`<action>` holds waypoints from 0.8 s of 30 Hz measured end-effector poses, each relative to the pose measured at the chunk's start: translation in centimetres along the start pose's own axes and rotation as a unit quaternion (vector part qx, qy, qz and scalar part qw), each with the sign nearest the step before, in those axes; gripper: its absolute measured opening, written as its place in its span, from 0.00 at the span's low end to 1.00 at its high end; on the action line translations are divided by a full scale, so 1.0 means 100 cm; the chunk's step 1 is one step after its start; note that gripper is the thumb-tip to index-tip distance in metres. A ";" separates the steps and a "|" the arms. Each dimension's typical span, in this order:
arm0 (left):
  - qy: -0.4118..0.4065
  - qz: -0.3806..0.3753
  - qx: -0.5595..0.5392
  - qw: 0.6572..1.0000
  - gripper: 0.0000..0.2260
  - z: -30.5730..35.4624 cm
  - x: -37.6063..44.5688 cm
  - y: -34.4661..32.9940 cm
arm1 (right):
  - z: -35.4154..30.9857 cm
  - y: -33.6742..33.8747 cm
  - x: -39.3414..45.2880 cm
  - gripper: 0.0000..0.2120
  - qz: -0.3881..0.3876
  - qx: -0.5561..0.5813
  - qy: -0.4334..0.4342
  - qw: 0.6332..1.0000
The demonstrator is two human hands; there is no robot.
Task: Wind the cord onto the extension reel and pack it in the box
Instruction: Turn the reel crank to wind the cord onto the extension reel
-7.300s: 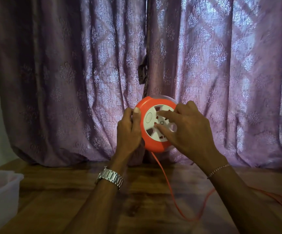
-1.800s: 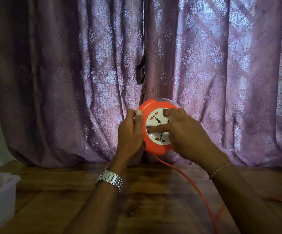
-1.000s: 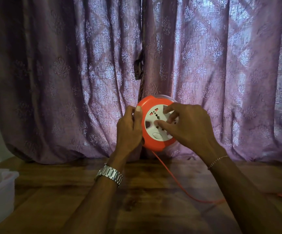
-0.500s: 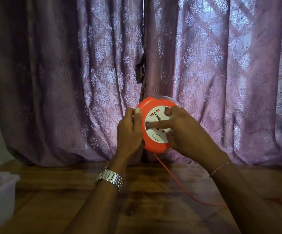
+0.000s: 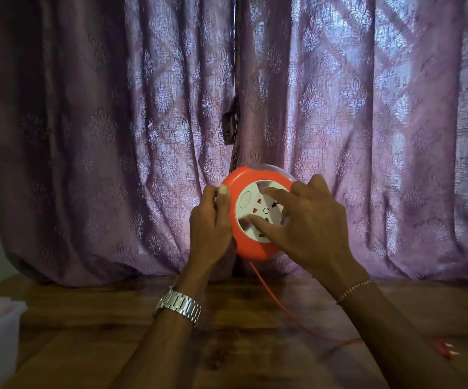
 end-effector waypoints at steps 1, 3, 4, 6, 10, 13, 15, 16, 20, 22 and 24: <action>0.000 0.001 -0.002 1.000 0.15 0.000 0.000 0.000 | -0.002 0.005 0.002 0.21 0.010 0.016 0.019 1.000; -0.001 0.005 -0.003 1.000 0.15 0.000 0.000 0.001 | -0.009 0.009 0.005 0.08 0.008 0.052 0.072 0.996; -0.003 0.005 -0.001 1.000 0.15 0.002 0.000 0.000 | -0.012 0.006 0.004 0.09 -0.019 0.064 0.097 0.993; -0.006 0.005 -0.002 1.000 0.15 0.003 0.000 0.000 | -0.020 -0.008 0.000 0.20 -0.105 0.081 0.135 0.982; -0.007 -0.002 0.001 1.000 0.16 0.002 0.000 -0.002 | -0.024 -0.028 -0.006 0.24 -0.208 0.036 0.147 0.966; -0.007 -0.011 -0.008 1.000 0.17 0.001 0.000 -0.003 | -0.022 -0.024 -0.003 0.22 -0.164 0.006 0.140 0.976; -0.005 -0.014 -0.013 1.000 0.18 0.000 -0.001 -0.004 | -0.020 -0.021 -0.002 0.21 -0.142 -0.003 0.125 0.982; -0.004 -0.013 -0.017 1.000 0.17 0.000 0.000 -0.003 | -0.019 -0.022 -0.003 0.23 -0.138 -0.012 0.112 0.984; -0.016 -0.008 -0.006 1.000 0.16 0.003 0.000 -0.003 | -0.004 -0.018 -0.004 0.29 -0.116 0.006 0.004 0.993; -0.033 -0.010 0.015 0.999 0.16 0.006 -0.001 -0.005 | 0.002 -0.015 -0.005 0.30 -0.102 0.012 -0.032 0.994; -0.042 -0.016 0.031 0.999 0.15 0.007 -0.004 -0.007 | 0.003 -0.020 -0.007 0.31 -0.105 0.005 -0.039 0.994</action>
Point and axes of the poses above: each hand's wrist, its own x-axis towards the middle knuckle, its own y-axis out of the back of the hand, z = x × y, the point moved 10 cm from there along x, towards the middle knuckle
